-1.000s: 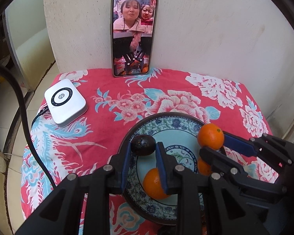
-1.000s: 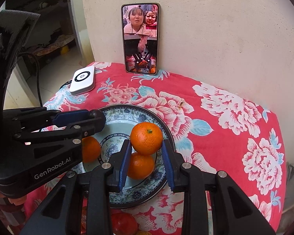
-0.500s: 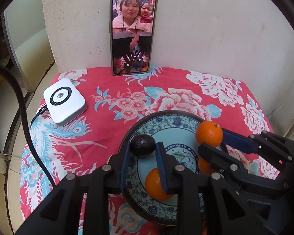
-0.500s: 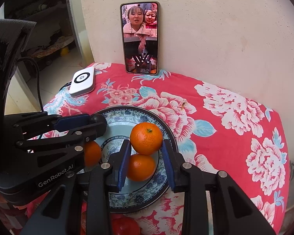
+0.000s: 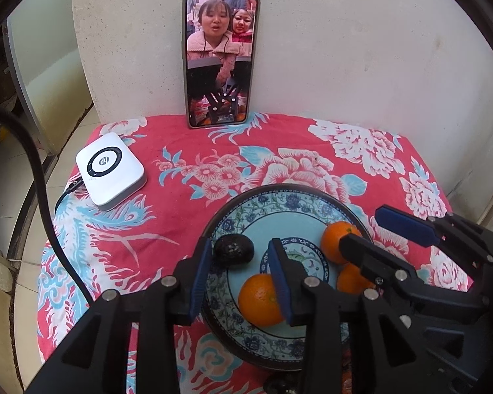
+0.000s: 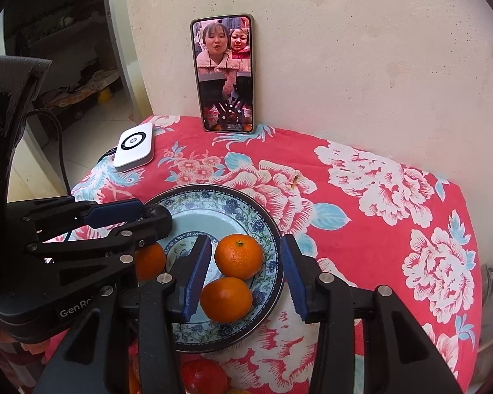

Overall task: Organize fruits
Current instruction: 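Lower the orange onto the plate and open the right tool while the left tool releases the plum, then withdraw both open tools from the plate back toward the fruit cluster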

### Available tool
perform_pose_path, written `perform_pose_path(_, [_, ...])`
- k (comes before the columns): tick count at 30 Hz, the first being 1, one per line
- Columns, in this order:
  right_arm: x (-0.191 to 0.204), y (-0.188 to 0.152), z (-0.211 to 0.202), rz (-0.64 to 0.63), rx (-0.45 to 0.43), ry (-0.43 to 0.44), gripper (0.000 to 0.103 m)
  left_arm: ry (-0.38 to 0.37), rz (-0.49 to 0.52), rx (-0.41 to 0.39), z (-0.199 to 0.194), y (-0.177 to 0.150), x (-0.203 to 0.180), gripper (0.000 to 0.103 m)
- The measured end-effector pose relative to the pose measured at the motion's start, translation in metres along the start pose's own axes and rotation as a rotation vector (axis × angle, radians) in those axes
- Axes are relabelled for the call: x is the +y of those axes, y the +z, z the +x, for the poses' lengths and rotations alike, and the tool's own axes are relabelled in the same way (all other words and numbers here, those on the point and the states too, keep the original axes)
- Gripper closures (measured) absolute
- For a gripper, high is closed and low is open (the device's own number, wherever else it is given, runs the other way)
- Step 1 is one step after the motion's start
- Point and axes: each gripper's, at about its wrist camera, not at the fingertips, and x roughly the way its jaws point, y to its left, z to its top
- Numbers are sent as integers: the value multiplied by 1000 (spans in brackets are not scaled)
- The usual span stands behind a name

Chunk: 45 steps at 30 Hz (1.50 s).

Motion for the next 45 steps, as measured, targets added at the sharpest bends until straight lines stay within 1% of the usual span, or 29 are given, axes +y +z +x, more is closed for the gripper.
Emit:
perform_pose_path(4, [-1, -1, -6, 6, -5, 1, 58, 1, -2, -5, -7, -1, 1, 64])
perform_pose_path(8, [1, -3, -14, 6, -5, -9, 58, 23, -15, 0, -13, -4, 3, 61])
perform_pose_path(16, [-2, -9, -32, 31, 6, -7, 58, 30, -10, -1, -28, -9, 1, 61])
perform_pose_path(23, [-2, -17, -44, 44, 12, 3, 58, 13, -10, -15, -45, -16, -2, 61])
perform_pose_path(30, [-1, -25, -59, 63, 7, 32, 58, 6, -3, -22, -62, -29, -7, 61])
perform_pose_path(36, [2, -33, -68, 58, 9, 31, 58, -9, 1, -23, -73, -37, -11, 61])
perform_pose_path(45, [-1, -51, -77, 82, 28, 32, 58, -30, -12, 0, -81, -53, -14, 60])
